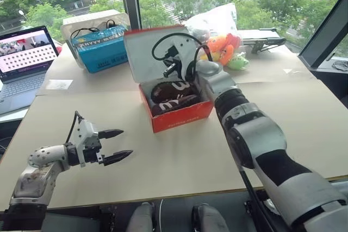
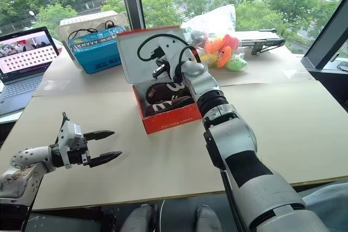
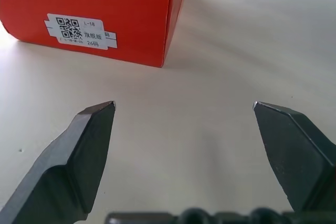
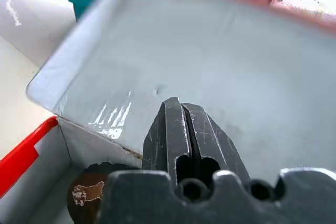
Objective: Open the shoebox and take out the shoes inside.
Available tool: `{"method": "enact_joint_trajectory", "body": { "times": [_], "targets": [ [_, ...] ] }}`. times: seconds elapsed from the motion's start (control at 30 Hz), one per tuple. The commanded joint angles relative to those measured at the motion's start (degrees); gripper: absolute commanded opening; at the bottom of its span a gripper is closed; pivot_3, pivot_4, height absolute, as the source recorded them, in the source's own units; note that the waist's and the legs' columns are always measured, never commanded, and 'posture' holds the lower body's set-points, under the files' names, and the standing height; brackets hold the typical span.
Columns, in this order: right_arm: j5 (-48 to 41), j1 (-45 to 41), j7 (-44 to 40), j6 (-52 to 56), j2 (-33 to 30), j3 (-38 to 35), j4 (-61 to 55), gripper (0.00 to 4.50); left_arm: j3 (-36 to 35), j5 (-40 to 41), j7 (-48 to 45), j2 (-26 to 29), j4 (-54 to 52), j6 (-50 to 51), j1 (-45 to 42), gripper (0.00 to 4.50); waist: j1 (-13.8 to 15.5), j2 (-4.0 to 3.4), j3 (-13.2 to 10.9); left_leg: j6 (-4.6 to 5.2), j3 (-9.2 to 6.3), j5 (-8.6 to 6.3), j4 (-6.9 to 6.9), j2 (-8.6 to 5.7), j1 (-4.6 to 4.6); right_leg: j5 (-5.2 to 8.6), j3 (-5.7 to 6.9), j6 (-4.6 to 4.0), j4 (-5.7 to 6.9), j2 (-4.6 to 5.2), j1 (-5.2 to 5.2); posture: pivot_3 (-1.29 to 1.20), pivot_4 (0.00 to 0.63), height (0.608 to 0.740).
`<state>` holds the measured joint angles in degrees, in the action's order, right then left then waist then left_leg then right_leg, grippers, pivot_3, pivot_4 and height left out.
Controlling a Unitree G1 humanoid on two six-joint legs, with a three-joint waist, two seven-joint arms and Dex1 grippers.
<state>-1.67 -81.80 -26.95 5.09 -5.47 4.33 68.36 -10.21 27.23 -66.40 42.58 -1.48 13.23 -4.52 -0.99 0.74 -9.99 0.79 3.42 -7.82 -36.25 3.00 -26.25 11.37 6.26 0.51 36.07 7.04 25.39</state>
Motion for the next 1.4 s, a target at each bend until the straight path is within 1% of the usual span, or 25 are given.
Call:
{"method": "enact_joint_trajectory", "body": {
  "times": [0.03,0.1,0.2,0.3,0.4,0.5,0.6,0.63,0.67,0.7,0.77,0.83,0.87,0.93,1.0,1.1,1.23,1.4],
  "targets": [
    [-0.2,0.6,-0.6,-0.4,-2.2,-1.6,-6.5,0.04,-0.6,0.8,0.5,0.2,-2.1,0.5,-0.1,4.5,0.1,0.0,0.0,0.0,0.0,0.0,0.0,0.0,0.0,0.0,0.0,0.0,0.01,0.0,0.0,0.0,0.15,0.74],
    [-0.5,2.5,-2.0,2.2,-3.8,-1.8,-12.3,0.04,-0.6,0.9,0.7,0.1,-2.4,0.8,-0.1,4.5,0.2,0.0,0.0,0.0,0.0,0.0,-0.01,0.0,0.0,0.0,0.0,0.0,0.01,0.0,-0.01,0.0,0.15,0.74],
    [-2.5,8.9,-6.1,11.4,-7.2,-1.7,-29.5,0.04,-0.5,0.9,0.9,0.1,-2.8,1.0,-0.2,4.5,0.4,0.0,0.0,0.0,-0.01,0.0,-0.03,-0.01,0.0,0.0,-0.02,0.01,-0.01,0.01,-0.03,0.0,0.15,0.74],
    [-4.7,16.0,-12.2,22.2,-11.0,1.0,-47.0,0.04,-0.1,0.7,0.8,0.1,-2.8,1.1,-0.5,4.5,0.3,0.01,0.0,0.0,0.02,0.0,-0.01,-0.01,0.0,0.0,-0.07,0.01,-0.01,0.02,-0.02,0.0,0.15,0.74],
    [-8.6,21.9,-17.6,32.9,-14.6,3.3,-62.1,0.04,0.4,0.5,0.7,-0.1,-2.1,1.2,-1.6,4.5,0.2,0.01,0.0,0.0,0.02,0.0,0.01,-0.01,0.01,0.0,-0.08,0.0,0.0,0.01,0.0,0.0,0.15,0.74],
    [-11.5,25.2,-22.4,38.1,-17.7,5.8,-70.9,0.79,1.4,0.2,0.3,-0.6,-1.5,1.3,-2.7,4.5,0.0,0.01,0.0,0.0,0.06,0.0,-0.01,0.03,0.06,0.0,-0.14,0.01,0.07,-0.04,0.05,0.0,0.15,0.74],
    [-11.0,26.7,-26.4,37.4,-20.6,9.8,-73.8,1.83,2.4,-0.1,-0.1,-1.1,-0.7,1.0,-3.2,4.5,0.1,0.0,0.0,-0.01,0.06,-0.01,-0.02,0.04,0.13,-0.02,-0.18,-0.02,0.1,-0.05,0.04,0.0,0.15,0.74],
    [-10.3,26.8,-27.4,36.1,-21.4,11.1,-73.8,2.2,2.6,-0.2,-0.1,-1.3,-0.5,0.8,-3.4,4.5,0.2,0.01,0.0,-0.04,0.06,-0.03,-0.02,0.04,0.16,-0.02,-0.19,-0.02,0.09,-0.05,0.03,0.0,0.15,0.74],
    [-9.9,26.7,-27.5,35.2,-21.6,11.6,-73.3,2.5,2.8,-0.2,-0.1,-1.4,-0.4,0.8,-3.5,4.5,0.2,0.01,0.0,-0.39,0.06,-0.24,-0.03,0.04,0.16,-0.02,-0.19,-0.03,0.07,-0.05,0.03,0.0,0.15,0.74],
    [-9.7,26.3,-27.3,34.5,-21.4,11.8,-72.3,2.8,2.9,-0.2,0.0,-1.5,-0.4,0.8,-3.5,4.5,0.3,0.01,0.0,-0.45,0.06,-0.28,-0.04,0.04,0.16,-0.02,-0.19,-0.03,0.06,-0.05,0.01,0.0,0.15,0.74],
    [-7.0,24.7,-27.0,30.3,-21.4,13.4,-68.5,3.59,3.1,-0.2,0.0,-1.7,-0.4,0.7,-3.6,4.5,0.3,0.01,0.0,-0.46,0.08,-0.28,-0.06,0.03,0.15,-0.02,-0.2,-0.03,0.05,-0.05,0.02,0.0,0.15,0.74],
    [-5.6,22.9,-28.3,26.7,-21.4,14.4,-64.0,4.27,3.3,-0.3,0.0,-2.0,-0.4,0.6,-3.4,4.5,0.3,0.01,0.0,-0.45,0.1,-0.27,-0.07,0.02,0.14,-0.03,-0.22,-0.03,0.04,-0.05,0.03,0.0,0.15,0.74],
    [-4.3,21.4,-29.2,24.0,-21.3,15.4,-60.6,4.47,3.4,-0.3,0.0,-2.1,-0.4,0.5,-3.2,4.5,0.3,0.02,0.0,-0.45,0.13,-0.27,-0.07,0.01,0.14,-0.04,-0.24,-0.02,0.03,-0.05,0.03,0.0,0.15,0.74],
    [-2.0,18.2,-30.7,19.0,-20.8,16.9,-53.8,4.47,3.4,-0.2,-0.1,-2.2,-0.5,0.4,-2.8,4.5,0.2,0.02,0.0,-0.41,0.15,-0.25,-0.07,0.0,0.12,-0.05,-0.27,0.0,0.03,-0.05,0.06,0.0,0.15,0.74],
    [0.0,14.9,-32.5,13.9,-19.8,18.2,-46.4,4.47,3.4,-0.1,-0.1,-2.3,-0.6,0.3,-2.3,4.5,0.2,0.02,0.0,-0.04,0.2,-0.03,-0.05,0.0,0.12,-0.06,-0.31,0.01,0.04,-0.05,0.1,0.0,0.15,0.74],
    [2.6,11.7,-35.2,6.9,-18.4,19.7,-37.1,4.47,3.3,-0.1,-0.1,-2.4,-0.7,0.2,-1.9,4.5,0.2,0.02,0.0,-0.01,0.21,-0.01,-0.03,0.03,0.12,-0.05,-0.33,0.0,0.04,-0.1,0.12,0.0,0.15,0.74],
    [6.5,10.2,-40.8,-2.5,-16.6,22.8,-26.1,4.47,3.1,0.2,-0.1,-2.2,-1.2,0.4,-1.3,4.5,0.1,0.02,0.0,-0.01,0.21,-0.01,-0.01,0.04,0.12,-0.05,-0.34,0.0,0.03,-0.13,0.12,0.0,0.15,0.74],
    [10.7,9.2,-42.3,-10.8,-14.7,24.3,-16.2,4.47,2.6,0.4,0.1,-2.0,-1.8,0.5,-0.3,4.5,0.3,0.01,0.0,-0.01,0.25,0.0,-0.02,0.03,0.1,-0.06,-0.39,0.01,0.04,-0.13,0.14,0.0,0.15,0.74]
  ]
}}
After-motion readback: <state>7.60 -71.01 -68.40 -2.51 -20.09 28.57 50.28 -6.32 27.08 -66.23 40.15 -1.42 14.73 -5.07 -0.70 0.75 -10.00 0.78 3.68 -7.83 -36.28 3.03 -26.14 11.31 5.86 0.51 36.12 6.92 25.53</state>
